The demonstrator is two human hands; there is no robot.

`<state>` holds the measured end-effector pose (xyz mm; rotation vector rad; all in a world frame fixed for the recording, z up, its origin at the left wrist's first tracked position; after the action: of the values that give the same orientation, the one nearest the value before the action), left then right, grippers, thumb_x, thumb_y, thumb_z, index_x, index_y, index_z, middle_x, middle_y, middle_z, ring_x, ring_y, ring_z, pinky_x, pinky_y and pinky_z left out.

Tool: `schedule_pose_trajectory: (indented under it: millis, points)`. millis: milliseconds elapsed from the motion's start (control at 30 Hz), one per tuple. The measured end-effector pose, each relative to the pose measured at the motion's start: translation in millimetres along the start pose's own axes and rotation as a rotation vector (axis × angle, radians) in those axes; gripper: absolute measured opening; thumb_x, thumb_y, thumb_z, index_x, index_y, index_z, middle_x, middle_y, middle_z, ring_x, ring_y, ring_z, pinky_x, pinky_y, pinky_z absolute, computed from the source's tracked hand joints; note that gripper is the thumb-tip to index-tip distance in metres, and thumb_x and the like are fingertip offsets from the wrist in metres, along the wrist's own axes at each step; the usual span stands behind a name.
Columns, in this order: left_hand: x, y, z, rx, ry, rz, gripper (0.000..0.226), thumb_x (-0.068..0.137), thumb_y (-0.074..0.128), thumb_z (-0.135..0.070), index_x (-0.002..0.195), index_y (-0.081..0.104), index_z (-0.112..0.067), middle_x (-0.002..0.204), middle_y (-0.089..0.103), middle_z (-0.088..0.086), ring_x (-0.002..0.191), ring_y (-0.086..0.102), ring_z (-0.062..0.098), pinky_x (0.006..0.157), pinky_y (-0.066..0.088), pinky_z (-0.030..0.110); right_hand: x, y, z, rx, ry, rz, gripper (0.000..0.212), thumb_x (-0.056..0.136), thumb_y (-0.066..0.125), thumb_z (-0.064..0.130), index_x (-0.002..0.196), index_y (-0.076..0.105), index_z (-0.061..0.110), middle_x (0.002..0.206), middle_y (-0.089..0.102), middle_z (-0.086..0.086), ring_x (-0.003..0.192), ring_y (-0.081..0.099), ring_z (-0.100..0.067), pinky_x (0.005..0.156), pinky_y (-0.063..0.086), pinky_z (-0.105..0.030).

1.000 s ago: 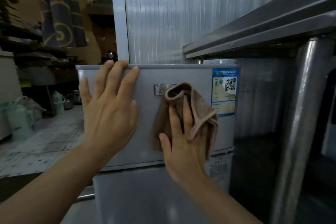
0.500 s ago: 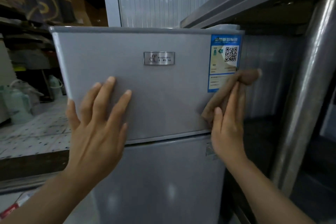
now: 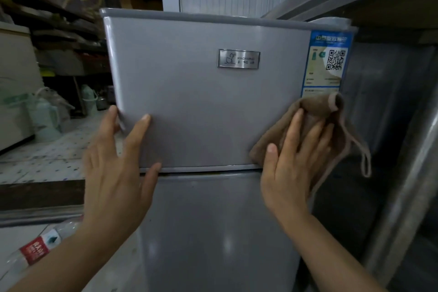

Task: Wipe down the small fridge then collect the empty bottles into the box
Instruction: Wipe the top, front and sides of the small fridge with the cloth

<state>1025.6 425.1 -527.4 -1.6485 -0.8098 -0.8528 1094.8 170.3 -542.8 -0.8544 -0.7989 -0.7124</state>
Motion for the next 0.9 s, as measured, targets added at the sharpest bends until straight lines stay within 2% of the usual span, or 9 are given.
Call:
schedule_pose_trajectory:
  millis: [67,200,333,400,467,567,667,767,900]
  points:
    - [-1,1,-1,-0.026,-0.007,-0.009,0.079,0.074,0.071,-0.013,0.141,0.030,-0.019,0.151,0.015,0.025,0.130,0.029,0.048,0.099,0.030,0.063,-14,10,34,-0.044,-0.095,0.020,0.071,0.088,0.035,0.040,0.150,0.010,0.017,0.155,0.008,-0.026,0.141,0.008,-0.046,0.113,0.008,-0.062]
    - [-1,1,1,-0.054,0.024,-0.018,0.078,0.074,0.072,-0.014,0.140,0.031,-0.020,0.151,0.017,0.025,0.127,0.033,0.048,0.098,0.033,0.061,-39,30,98,-0.103,-0.301,0.061,0.071,0.082,0.042,0.043,0.148,0.020,0.030,0.153,0.013,-0.013,0.134,0.019,-0.041,0.108,0.019,-0.059]
    - [-2,-1,6,-0.104,0.034,-0.006,0.078,0.074,0.071,-0.014,0.141,0.030,-0.017,0.150,0.018,0.021,0.129,0.032,0.040,0.097,0.038,0.056,-26,22,70,-0.124,-0.427,0.089,0.068,0.081,0.045,0.049,0.144,0.024,0.037,0.152,0.017,-0.003,0.133,0.022,-0.032,0.108,0.025,-0.056]
    - [-5,-1,11,-0.140,0.001,0.005,0.078,0.076,0.069,-0.014,0.142,0.027,-0.013,0.148,0.023,0.019,0.131,0.031,0.035,0.095,0.040,0.050,-9,7,22,-0.158,-0.309,0.051,0.065,0.083,0.040,0.045,0.144,0.025,0.029,0.151,0.020,-0.011,0.132,0.023,-0.036,0.107,0.025,-0.059]
    - [-11,0,18,-0.177,-0.051,0.023,0.078,0.077,0.067,-0.014,0.143,0.026,-0.010,0.139,0.032,0.016,0.121,0.041,0.033,0.091,0.044,0.043,3,-7,-23,-0.121,-0.136,0.007,0.065,0.088,0.038,0.036,0.148,0.023,0.017,0.153,0.017,-0.024,0.136,0.019,-0.044,0.110,0.020,-0.061]
    - [-22,7,28,-0.223,-0.172,0.069,0.075,0.081,0.066,-0.019,0.143,0.025,-0.014,0.128,0.039,0.007,0.106,0.048,0.023,0.080,0.040,0.032,4,-5,-37,-0.014,-0.041,-0.003,0.064,0.092,0.037,0.024,0.149,0.015,0.006,0.152,0.006,-0.033,0.141,0.006,-0.048,0.114,0.010,-0.061]
    - [-26,11,27,-0.236,-0.172,0.097,0.078,0.080,0.068,-0.018,0.144,0.025,-0.014,0.125,0.042,0.006,0.107,0.043,0.016,0.082,0.037,0.027,-8,5,-4,-0.033,-0.060,-0.010,0.066,0.091,0.033,0.028,0.150,0.012,0.008,0.152,0.007,-0.034,0.140,0.005,-0.051,0.113,0.006,-0.062]
    - [-25,11,30,-0.266,-0.173,0.125,0.081,0.078,0.070,-0.019,0.145,0.023,-0.016,0.129,0.041,0.002,0.111,0.039,0.008,0.087,0.033,0.022,-29,21,52,-0.087,-0.164,0.010,0.068,0.088,0.036,0.034,0.150,0.010,0.021,0.155,0.008,-0.028,0.140,0.007,-0.049,0.112,0.008,-0.062]
    - [-22,7,38,-0.405,-0.166,0.160,0.077,0.078,0.070,-0.012,0.142,0.029,-0.026,0.126,0.043,-0.014,0.109,0.041,-0.009,0.087,0.032,0.008,-48,40,131,-0.130,-0.354,0.018,0.065,0.087,0.042,0.036,0.147,0.017,0.032,0.154,0.010,-0.013,0.137,0.012,-0.043,0.111,0.008,-0.060]
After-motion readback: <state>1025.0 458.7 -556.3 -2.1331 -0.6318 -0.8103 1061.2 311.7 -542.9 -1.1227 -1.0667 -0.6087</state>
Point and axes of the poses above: each hand's wrist, its own x-axis towards the middle knuckle, its own y-axis out of the palm, z = x × y, the point moved 9 cm from there along x, towards the middle knuckle
